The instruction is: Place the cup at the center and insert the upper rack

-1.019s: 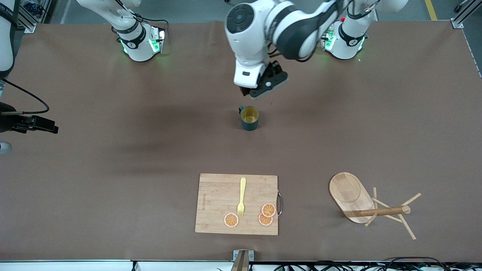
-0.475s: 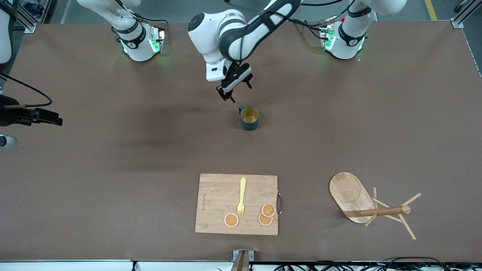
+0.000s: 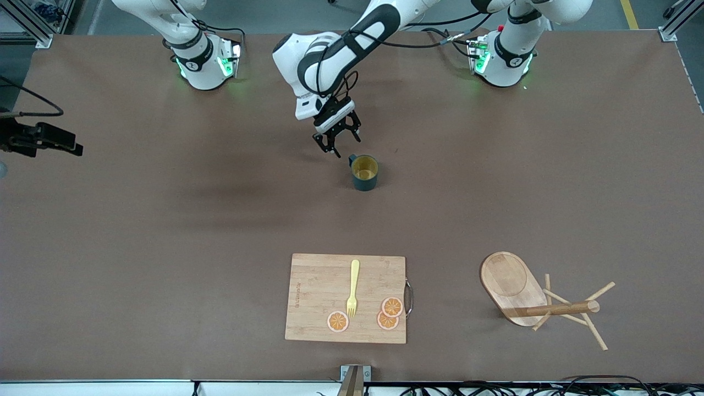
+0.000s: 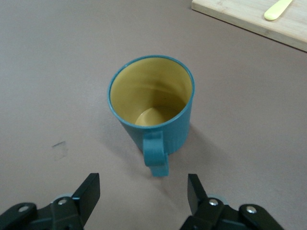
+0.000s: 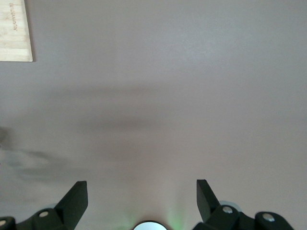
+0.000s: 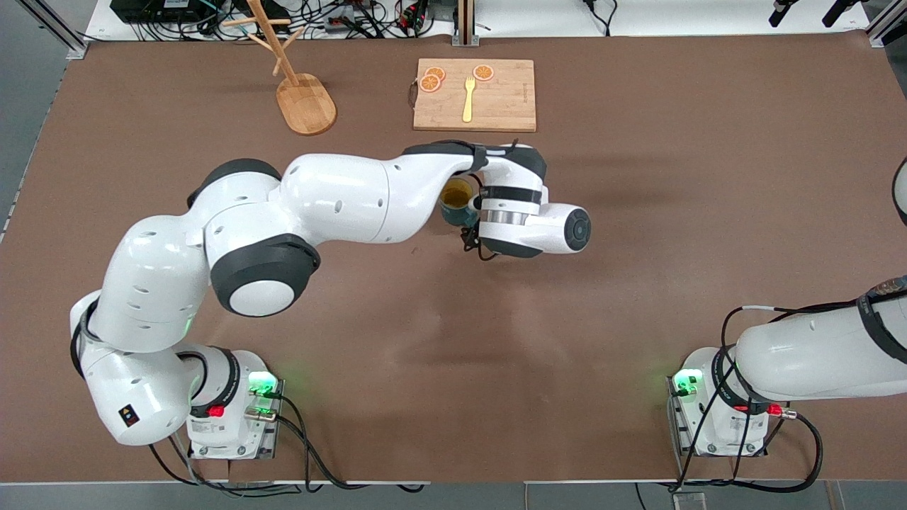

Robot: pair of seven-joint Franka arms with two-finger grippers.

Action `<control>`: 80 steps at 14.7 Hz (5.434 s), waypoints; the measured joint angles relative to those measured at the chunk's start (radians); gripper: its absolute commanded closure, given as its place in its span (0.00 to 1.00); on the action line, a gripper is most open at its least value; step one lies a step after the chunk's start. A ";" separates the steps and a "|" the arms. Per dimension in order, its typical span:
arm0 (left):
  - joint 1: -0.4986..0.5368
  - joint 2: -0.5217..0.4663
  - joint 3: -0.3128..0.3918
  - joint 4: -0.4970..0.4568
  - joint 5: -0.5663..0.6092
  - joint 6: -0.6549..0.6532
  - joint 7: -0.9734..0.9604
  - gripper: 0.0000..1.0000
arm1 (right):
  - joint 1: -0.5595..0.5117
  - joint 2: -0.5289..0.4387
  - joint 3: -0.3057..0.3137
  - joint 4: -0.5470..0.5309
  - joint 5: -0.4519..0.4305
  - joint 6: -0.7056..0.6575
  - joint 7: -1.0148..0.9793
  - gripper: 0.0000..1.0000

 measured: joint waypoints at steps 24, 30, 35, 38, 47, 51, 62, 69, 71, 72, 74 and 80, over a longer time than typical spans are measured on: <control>0.000 0.067 0.014 0.008 0.126 0.000 -0.065 0.97 | 0.010 -0.225 -0.001 -0.175 -0.035 0.044 0.004 0.00; 0.053 -0.022 0.019 0.069 0.067 -0.006 0.019 0.99 | 0.003 -0.227 0.002 -0.178 -0.023 0.040 0.031 0.00; 0.261 -0.266 0.021 0.078 -0.184 -0.011 0.306 0.99 | 0.012 -0.230 0.020 -0.178 -0.022 0.039 0.059 0.00; 0.407 -0.339 0.022 0.094 -0.336 0.003 0.467 0.99 | 0.014 -0.232 0.022 -0.179 -0.022 0.039 0.060 0.00; 0.870 -0.362 0.023 0.125 -0.954 0.256 0.931 0.99 | 0.025 -0.232 0.025 -0.179 -0.022 0.039 0.061 0.00; 0.991 -0.330 0.025 0.124 -1.216 0.280 1.011 0.99 | 0.029 -0.233 0.025 -0.179 -0.022 0.039 0.061 0.00; 1.167 -0.238 0.026 0.122 -1.549 0.287 1.265 0.99 | 0.046 -0.233 0.025 -0.179 -0.022 0.041 0.061 0.00; 1.222 -0.196 0.025 0.119 -1.592 0.272 1.392 0.99 | 0.046 -0.233 0.024 -0.179 -0.023 0.042 0.062 0.00; 1.250 -0.187 0.025 0.116 -1.594 0.251 1.440 0.99 | 0.046 -0.233 0.022 -0.179 -0.023 0.043 0.062 0.00; 1.265 -0.182 0.025 0.114 -1.602 0.238 1.467 0.99 | 0.046 -0.233 0.022 -0.179 -0.027 0.043 0.062 0.00; 1.288 -0.172 0.025 0.110 -1.634 0.221 1.520 0.99 | 0.046 -0.233 0.021 -0.179 -0.049 0.043 0.062 0.00; 1.311 -0.145 0.023 0.107 -1.675 0.217 1.597 0.98 | 0.030 -0.233 0.015 -0.179 -0.060 0.043 0.052 0.00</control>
